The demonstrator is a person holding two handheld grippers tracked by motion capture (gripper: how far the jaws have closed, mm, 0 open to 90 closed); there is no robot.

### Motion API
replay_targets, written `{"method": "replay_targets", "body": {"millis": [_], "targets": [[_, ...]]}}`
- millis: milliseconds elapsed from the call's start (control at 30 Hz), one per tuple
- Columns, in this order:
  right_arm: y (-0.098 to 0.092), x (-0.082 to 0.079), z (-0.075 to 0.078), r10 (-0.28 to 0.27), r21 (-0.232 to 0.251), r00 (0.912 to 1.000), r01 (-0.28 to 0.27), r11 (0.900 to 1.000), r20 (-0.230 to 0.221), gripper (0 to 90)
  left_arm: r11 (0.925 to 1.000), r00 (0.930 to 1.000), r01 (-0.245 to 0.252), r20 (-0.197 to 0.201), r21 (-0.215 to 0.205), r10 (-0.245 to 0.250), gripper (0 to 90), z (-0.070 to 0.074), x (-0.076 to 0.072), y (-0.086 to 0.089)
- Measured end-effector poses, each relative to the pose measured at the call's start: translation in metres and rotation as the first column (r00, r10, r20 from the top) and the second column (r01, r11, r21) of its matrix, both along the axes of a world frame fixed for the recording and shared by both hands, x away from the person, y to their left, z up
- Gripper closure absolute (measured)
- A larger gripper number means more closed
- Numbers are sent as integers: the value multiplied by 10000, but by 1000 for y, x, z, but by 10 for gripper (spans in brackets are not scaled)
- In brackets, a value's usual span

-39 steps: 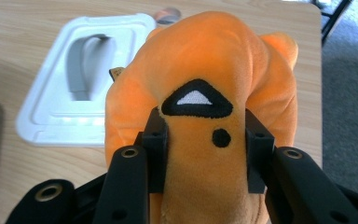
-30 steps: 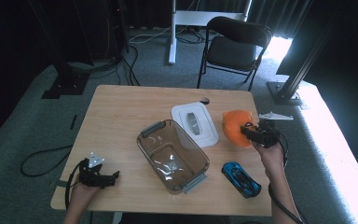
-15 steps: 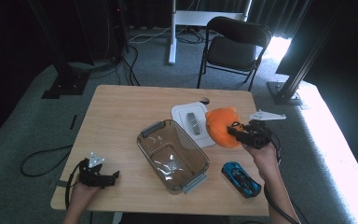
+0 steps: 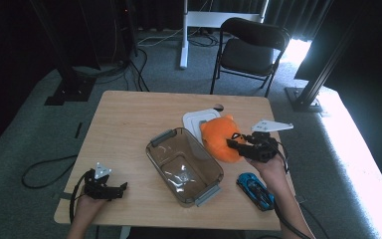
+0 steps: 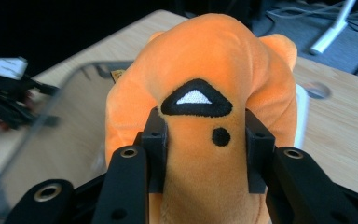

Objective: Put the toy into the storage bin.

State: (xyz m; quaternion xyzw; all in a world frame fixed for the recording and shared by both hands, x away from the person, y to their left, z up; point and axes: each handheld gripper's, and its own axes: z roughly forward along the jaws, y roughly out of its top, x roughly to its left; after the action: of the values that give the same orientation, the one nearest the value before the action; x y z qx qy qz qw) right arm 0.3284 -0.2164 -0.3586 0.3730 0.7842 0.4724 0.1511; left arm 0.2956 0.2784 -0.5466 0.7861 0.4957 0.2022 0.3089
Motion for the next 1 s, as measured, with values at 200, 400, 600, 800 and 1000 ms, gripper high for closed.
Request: {"method": "replay_targets", "body": {"millis": [200, 400, 600, 800, 1000], "targets": [[21, -9, 6, 777, -46, 9968, -776, 9970, 213, 617, 10000, 10000, 15, 2, 25, -15, 12, 0, 0, 0], [38, -14, 0, 1325, -424, 9910, -1317, 9904, 171, 615, 10000, 10000, 28, -2, 26, -28, 11, 0, 0, 0], [49, -17, -7, 1814, -429, 9834, -1810, 9825, 62, 614, 10000, 10000, 35, 0, 28, -35, 12, 0, 0, 0], [64, -20, -15, 2310, -653, 9727, -2318, 9706, -201, 612, 10000, 10000, 44, -2, 28, -44, 11, 0, 0, 0], [74, -21, -25, 2581, -864, 9649, -2615, 9613, -479, 611, 10000, 10000, 41, -9, 17, -41, 12, 0, 0, 0]]}}
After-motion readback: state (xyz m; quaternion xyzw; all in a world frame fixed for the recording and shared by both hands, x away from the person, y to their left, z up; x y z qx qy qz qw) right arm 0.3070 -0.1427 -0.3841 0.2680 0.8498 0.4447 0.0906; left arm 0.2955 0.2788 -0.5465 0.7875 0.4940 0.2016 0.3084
